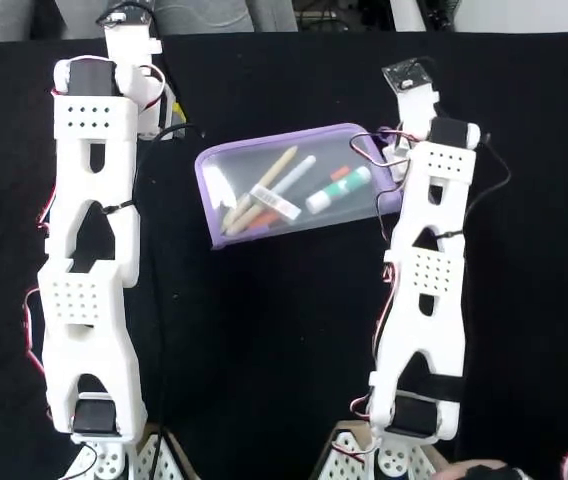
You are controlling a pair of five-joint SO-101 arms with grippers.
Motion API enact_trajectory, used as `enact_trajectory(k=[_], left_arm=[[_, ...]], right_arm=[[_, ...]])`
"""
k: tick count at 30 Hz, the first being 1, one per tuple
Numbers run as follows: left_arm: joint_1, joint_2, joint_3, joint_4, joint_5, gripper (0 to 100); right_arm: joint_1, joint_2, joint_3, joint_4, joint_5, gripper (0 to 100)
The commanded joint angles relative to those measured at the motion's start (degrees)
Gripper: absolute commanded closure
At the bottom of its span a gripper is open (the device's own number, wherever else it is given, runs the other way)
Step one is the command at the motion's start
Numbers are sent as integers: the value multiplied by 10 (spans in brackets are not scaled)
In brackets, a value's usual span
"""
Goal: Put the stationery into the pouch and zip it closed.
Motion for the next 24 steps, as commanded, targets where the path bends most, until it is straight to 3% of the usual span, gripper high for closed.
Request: enact_trajectory(k=[1, 24], left_arm=[[5, -10, -10, -4, 4, 772], [5, -9, -10, -5, 4, 772]], right_arm=[[2, -31, 2, -6, 3, 988], [-4, -277, 4, 13, 3, 987]])
